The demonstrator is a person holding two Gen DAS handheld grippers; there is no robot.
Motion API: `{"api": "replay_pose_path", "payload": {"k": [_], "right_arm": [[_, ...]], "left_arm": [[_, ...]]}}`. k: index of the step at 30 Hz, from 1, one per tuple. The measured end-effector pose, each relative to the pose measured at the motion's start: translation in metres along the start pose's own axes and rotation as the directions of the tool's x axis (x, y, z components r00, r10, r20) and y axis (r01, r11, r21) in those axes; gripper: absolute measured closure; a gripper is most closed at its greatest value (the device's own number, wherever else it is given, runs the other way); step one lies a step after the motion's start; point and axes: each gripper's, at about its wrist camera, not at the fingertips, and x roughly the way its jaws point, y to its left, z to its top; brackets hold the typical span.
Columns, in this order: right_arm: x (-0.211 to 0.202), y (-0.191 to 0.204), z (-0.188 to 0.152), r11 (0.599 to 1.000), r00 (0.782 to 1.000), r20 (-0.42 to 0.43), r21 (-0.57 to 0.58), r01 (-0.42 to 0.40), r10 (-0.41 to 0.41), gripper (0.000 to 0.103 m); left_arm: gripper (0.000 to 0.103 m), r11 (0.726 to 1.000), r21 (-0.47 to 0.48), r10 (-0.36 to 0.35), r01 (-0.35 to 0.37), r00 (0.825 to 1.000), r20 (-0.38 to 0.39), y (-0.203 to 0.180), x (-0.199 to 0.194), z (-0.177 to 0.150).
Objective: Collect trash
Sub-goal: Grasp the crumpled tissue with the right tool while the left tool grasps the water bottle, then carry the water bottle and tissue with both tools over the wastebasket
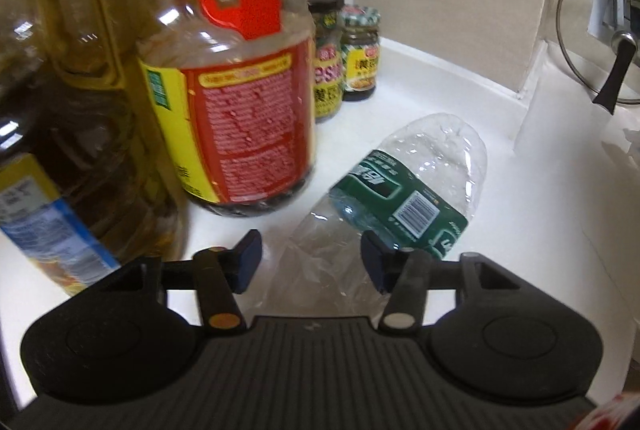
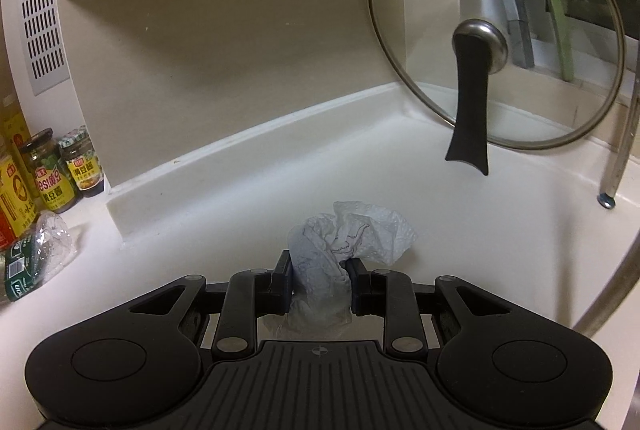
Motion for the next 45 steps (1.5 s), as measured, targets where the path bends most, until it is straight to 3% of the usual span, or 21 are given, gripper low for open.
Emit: {"api": "replay_pose_path", "payload": {"k": [6, 13, 23, 27, 28, 30, 31, 32, 36, 39, 45], "right_arm": [[-0.009, 0.0, -0.005, 1.0, 1.0, 0.0, 0.023, -0.003, 0.003, 0.076], [-0.018, 0.005, -0.012, 0.999, 1.0, -0.004, 0.04, -0.019, 0.02, 0.076], [-0.042, 0.008, -0.026, 0.996, 0.998, -0.003, 0.067, -0.059, 0.06, 0.076], [-0.058, 0.013, -0.035, 0.993, 0.996, 0.001, 0.071, -0.09, 0.091, 0.076], [-0.062, 0.014, -0.038, 0.993, 0.995, 0.001, 0.072, -0.098, 0.098, 0.076], [-0.069, 0.016, -0.042, 0.991, 0.994, 0.001, 0.079, -0.11, 0.111, 0.076], [-0.073, 0.016, -0.045, 0.99, 0.993, 0.001, 0.084, -0.115, 0.115, 0.076], [-0.076, 0.016, -0.048, 0.988, 0.993, 0.001, 0.093, -0.12, 0.12, 0.076], [-0.087, 0.016, -0.057, 0.984, 0.991, -0.01, 0.121, -0.131, 0.133, 0.076], [-0.096, 0.014, -0.063, 0.981, 0.991, -0.011, 0.142, -0.133, 0.136, 0.076], [-0.113, 0.012, -0.071, 0.977, 0.991, -0.001, 0.167, -0.131, 0.134, 0.076]], "left_arm": [[0.066, 0.997, 0.042, -0.065, 0.065, 0.998, 0.001, -0.015, -0.006, -0.008], [0.066, 0.989, 0.054, -0.14, 0.139, 0.99, 0.018, -0.041, -0.024, -0.029], [0.067, 0.983, 0.013, -0.186, 0.186, 0.983, 0.0, -0.063, -0.071, -0.07], [0.066, 0.985, 0.004, -0.173, 0.173, 0.985, -0.005, -0.07, -0.088, -0.081], [0.063, 0.985, 0.013, -0.173, 0.173, 0.985, 0.001, -0.072, -0.092, -0.081], [0.045, 0.985, 0.041, -0.166, 0.165, 0.986, 0.021, -0.077, -0.099, -0.079], [0.028, 0.985, 0.059, -0.164, 0.162, 0.986, 0.032, -0.08, -0.102, -0.078], [0.019, 0.984, 0.082, -0.163, 0.16, 0.986, 0.043, -0.084, -0.103, -0.076], [0.016, 0.966, 0.213, -0.16, 0.145, 0.986, 0.053, -0.105, -0.1, -0.072], [0.013, 0.958, 0.259, -0.135, 0.123, 0.99, 0.028, -0.116, -0.086, -0.072], [0.013, 0.971, 0.214, -0.104, 0.107, 0.994, -0.026, -0.114, -0.061, -0.067]]}}
